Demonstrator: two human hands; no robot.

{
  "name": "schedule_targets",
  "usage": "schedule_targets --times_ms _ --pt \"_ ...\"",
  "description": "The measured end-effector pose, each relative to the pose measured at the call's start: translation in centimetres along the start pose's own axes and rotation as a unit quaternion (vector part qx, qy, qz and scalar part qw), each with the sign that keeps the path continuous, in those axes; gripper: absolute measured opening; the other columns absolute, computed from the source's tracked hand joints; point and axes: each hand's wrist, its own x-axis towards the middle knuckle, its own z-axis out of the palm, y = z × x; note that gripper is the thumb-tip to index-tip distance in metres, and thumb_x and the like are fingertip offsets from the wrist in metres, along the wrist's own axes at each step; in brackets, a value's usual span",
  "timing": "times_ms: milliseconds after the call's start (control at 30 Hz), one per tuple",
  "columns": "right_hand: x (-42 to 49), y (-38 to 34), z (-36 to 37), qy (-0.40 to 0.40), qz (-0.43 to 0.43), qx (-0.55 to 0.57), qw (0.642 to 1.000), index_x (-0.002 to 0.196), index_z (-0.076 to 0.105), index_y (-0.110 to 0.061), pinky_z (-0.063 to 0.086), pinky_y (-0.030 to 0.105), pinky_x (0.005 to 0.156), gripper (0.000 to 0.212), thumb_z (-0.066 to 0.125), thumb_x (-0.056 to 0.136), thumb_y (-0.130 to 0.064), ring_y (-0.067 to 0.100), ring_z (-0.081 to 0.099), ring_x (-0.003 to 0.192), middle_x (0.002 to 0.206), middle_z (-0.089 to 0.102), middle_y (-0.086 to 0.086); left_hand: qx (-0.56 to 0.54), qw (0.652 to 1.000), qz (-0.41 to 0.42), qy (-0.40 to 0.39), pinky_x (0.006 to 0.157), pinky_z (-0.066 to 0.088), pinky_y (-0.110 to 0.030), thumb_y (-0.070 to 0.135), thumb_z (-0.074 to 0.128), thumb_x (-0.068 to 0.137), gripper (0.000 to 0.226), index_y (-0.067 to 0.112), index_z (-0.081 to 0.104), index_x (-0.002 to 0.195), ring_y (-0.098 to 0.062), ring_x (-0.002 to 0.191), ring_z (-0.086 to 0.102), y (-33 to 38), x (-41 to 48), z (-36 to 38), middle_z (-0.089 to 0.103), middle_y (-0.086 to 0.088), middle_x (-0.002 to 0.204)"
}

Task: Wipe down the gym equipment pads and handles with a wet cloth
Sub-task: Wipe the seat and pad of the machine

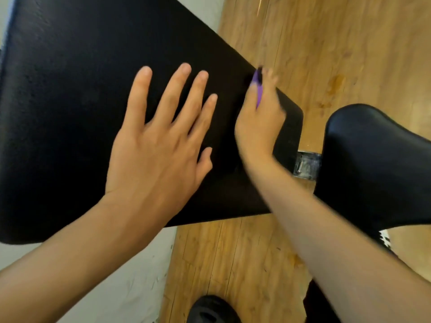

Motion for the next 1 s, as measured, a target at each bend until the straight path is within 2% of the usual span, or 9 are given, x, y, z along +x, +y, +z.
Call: schedule_targets --times_ms 100,233,300,467,533,633,767,900,1000 --pt "0.8 0.3 0.1 0.001 -0.01 0.018 1.0 0.15 0.049 -0.008 0.025 0.038 0.126 0.044 0.04 0.109 -0.024 0.015 0.032 0.151 0.158 0.045 0.007 0.001 1.0 -0.001 0.004 0.124 -0.003 -0.063 0.052 0.004 0.103 0.077 0.008 -0.017 0.163 -0.038 0.158 -0.015 0.2 0.0 0.2 -0.018 -0.02 0.171" --pt "-15.2 3.1 -3.7 -0.057 -0.029 0.031 0.997 0.157 0.032 -0.014 0.028 0.045 0.124 0.048 0.042 0.11 -0.018 0.008 0.025 0.153 0.164 0.032 -0.006 0.002 1.0 0.001 0.006 0.124 -0.006 -0.063 0.051 0.003 0.103 0.076 0.008 -0.018 0.162 -0.039 0.158 -0.017 0.3 -0.1 0.3 -0.02 -0.021 0.17" --pt "-17.5 3.5 -4.6 -0.078 -0.044 0.004 0.996 0.156 0.031 -0.016 0.029 0.045 0.123 0.048 0.041 0.109 -0.019 0.009 0.025 0.153 0.164 0.03 -0.009 0.006 1.0 0.0 0.007 0.124 -0.007 -0.064 0.051 0.002 0.103 0.076 0.007 -0.019 0.162 -0.039 0.158 -0.018 0.2 -0.1 0.3 -0.021 -0.021 0.17" --pt "0.8 2.0 -0.7 -0.004 0.024 -0.019 1.0 0.148 0.05 -0.005 0.029 0.039 0.123 0.048 0.036 0.108 -0.029 0.019 0.039 0.147 0.155 0.049 0.01 0.006 1.0 0.002 0.014 0.124 -0.004 -0.065 0.051 0.004 0.104 0.076 0.008 -0.016 0.163 -0.04 0.159 -0.014 0.3 0.0 0.3 -0.017 -0.021 0.171" --pt "2.9 1.9 -0.5 0.002 0.036 -0.029 0.999 0.145 0.054 -0.005 0.033 0.04 0.12 0.053 0.034 0.106 -0.035 0.022 0.045 0.143 0.151 0.053 0.012 0.004 1.0 0.002 0.013 0.123 -0.003 -0.065 0.051 0.004 0.104 0.076 0.008 -0.015 0.163 -0.04 0.159 -0.013 0.6 -0.1 0.3 -0.016 -0.021 0.171" --pt "-6.1 2.5 -2.4 -0.04 0.03 0.028 0.998 0.158 0.034 -0.015 0.022 0.034 0.126 0.048 0.038 0.111 -0.027 0.007 0.024 0.153 0.165 0.033 -0.002 0.014 1.0 0.002 0.016 0.123 -0.003 -0.066 0.052 0.004 0.104 0.076 0.008 -0.016 0.163 -0.04 0.158 -0.014 0.7 -0.2 0.5 -0.017 -0.022 0.17" --pt "-16.6 3.2 -5.1 -0.09 0.074 0.026 0.993 0.16 0.022 -0.027 0.021 0.03 0.126 0.052 0.038 0.11 -0.027 -0.006 0.013 0.152 0.166 0.02 -0.019 0.014 1.0 -0.002 0.005 0.123 -0.001 -0.067 0.052 0.003 0.103 0.077 0.007 -0.017 0.162 -0.041 0.158 -0.014 0.7 0.1 0.1 -0.019 -0.023 0.17" --pt "-6.6 2.6 -3.0 -0.033 0.075 -0.009 0.997 0.158 0.032 -0.015 0.015 0.026 0.126 0.048 0.039 0.111 -0.024 0.004 0.018 0.154 0.166 0.03 -0.003 0.01 1.0 -0.002 0.004 0.122 -0.001 -0.068 0.052 0.005 0.104 0.077 0.008 -0.016 0.163 -0.041 0.158 -0.013 0.7 0.2 0.0 -0.018 -0.022 0.17" --pt "3.5 3.5 -2.4 -0.044 0.075 -0.033 0.996 0.136 0.059 -0.017 0.034 0.03 0.117 0.037 0.039 0.109 -0.03 0.016 0.054 0.132 0.139 0.062 0.005 0.008 1.0 -0.002 0.003 0.122 -0.001 -0.068 0.053 0.005 0.104 0.077 0.009 -0.015 0.163 -0.042 0.158 -0.013 0.9 0.3 0.1 -0.016 -0.022 0.171"
